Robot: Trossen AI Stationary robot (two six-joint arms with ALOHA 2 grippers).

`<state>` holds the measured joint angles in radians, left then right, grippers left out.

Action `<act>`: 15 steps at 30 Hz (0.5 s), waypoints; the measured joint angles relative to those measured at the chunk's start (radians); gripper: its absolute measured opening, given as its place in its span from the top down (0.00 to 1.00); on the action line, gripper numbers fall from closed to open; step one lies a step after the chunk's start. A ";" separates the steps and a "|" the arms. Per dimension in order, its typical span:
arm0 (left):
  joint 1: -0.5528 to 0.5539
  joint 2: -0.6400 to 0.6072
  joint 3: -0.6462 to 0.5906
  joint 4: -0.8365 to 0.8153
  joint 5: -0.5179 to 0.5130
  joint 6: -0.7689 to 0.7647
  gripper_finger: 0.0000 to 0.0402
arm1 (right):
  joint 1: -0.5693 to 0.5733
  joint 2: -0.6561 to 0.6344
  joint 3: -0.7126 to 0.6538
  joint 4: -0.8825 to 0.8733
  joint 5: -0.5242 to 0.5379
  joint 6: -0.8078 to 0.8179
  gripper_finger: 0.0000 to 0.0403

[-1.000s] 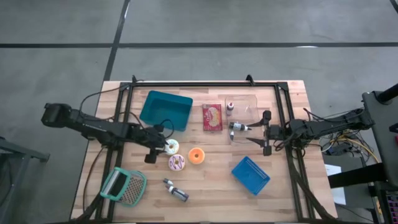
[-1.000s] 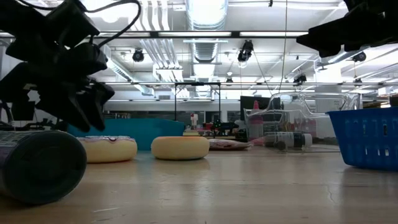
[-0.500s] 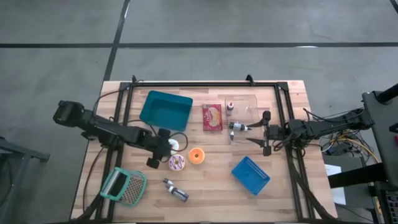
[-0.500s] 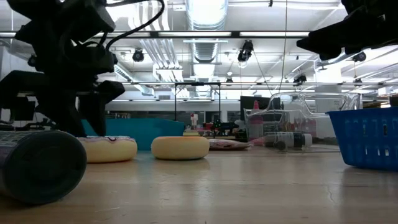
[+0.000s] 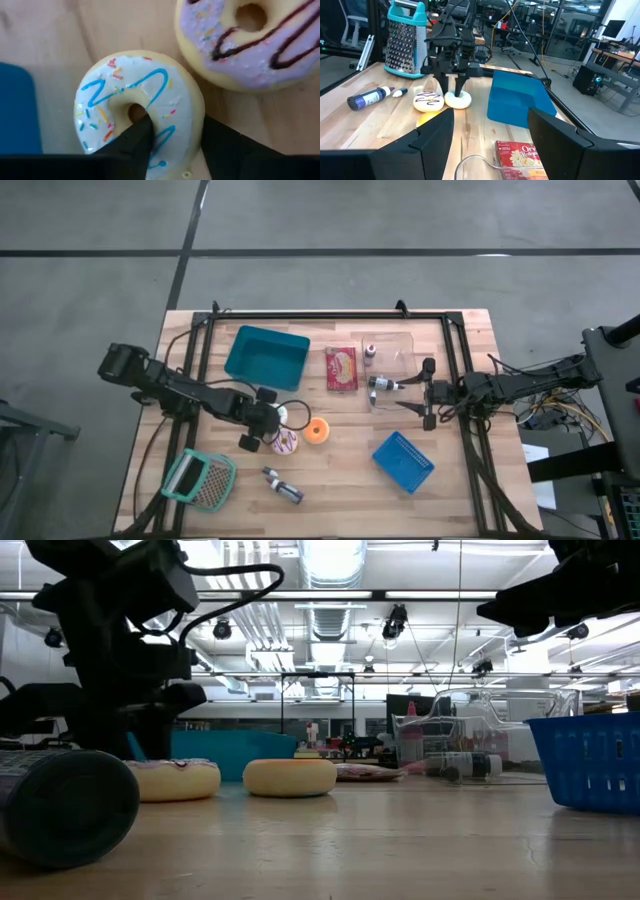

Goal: Pick & Place Food Item
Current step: Put the white doughnut into the blue bin

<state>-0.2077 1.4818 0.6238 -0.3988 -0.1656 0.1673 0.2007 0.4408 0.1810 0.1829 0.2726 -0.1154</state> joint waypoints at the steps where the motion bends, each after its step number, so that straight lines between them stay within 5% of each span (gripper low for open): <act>1: 0.000 -0.008 -0.001 -0.005 -0.016 -0.007 0.65 | 0.000 0.000 0.000 0.000 0.000 0.000 0.39; 8: 0.001 -0.062 -0.004 -0.060 -0.135 -0.015 0.95 | 0.000 0.000 0.000 -0.001 0.000 0.007 0.39; 15: -0.008 -0.071 0.015 -0.063 -0.217 -0.024 0.98 | 0.000 0.005 0.000 -0.005 -0.001 0.008 0.39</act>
<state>-0.2158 1.4104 0.6383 -0.4615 -0.3829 0.1435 0.2005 0.4462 0.1808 0.1777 0.2714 -0.1074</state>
